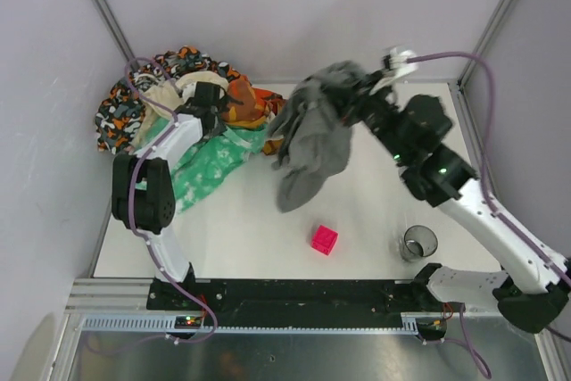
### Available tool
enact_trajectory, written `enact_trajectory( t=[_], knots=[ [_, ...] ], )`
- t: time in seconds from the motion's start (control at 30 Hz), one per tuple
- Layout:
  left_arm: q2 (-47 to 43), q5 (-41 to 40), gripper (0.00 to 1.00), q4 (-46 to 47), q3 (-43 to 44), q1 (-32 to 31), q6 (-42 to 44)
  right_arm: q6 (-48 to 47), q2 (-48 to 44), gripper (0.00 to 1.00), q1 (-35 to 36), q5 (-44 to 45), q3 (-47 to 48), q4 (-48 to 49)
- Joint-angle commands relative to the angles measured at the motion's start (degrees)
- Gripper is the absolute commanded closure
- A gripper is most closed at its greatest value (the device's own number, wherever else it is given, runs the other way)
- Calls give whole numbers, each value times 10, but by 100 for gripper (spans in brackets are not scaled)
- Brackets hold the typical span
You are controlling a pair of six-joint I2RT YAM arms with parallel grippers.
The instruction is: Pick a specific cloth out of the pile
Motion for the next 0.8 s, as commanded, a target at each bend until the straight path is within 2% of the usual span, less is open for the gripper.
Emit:
enact_trajectory(
  t=[0.0,0.03,0.07,0.13,0.23,0.37,0.5,0.63,0.77],
  knots=[
    [-65,-25,23,3,-5,-24,18,-66,-41,100,-103,57,60,-20],
    [-82,-29,12,-2,-6,-28,21,-70,-41,100,-126,55,72,-28],
    [-101,-30,6,-6,-6,-32,22,-74,-38,100,-155,50,83,-36],
    [-139,-23,2,-16,-8,-36,23,-71,-22,100,-213,27,116,-63],
    [-200,-13,1,-30,-21,-46,25,-51,10,100,-313,-32,152,-91],
    [-284,5,0,-40,-59,-64,19,-13,39,100,-415,-119,148,-84],
    [-365,30,0,-41,-116,-88,4,7,68,100,-485,-137,107,-72],
    [-421,60,0,-41,-168,-99,-5,27,107,100,-536,-191,36,-47],
    [-461,93,0,-42,-213,-103,-13,39,185,100,-571,-222,12,-70]
  ],
)
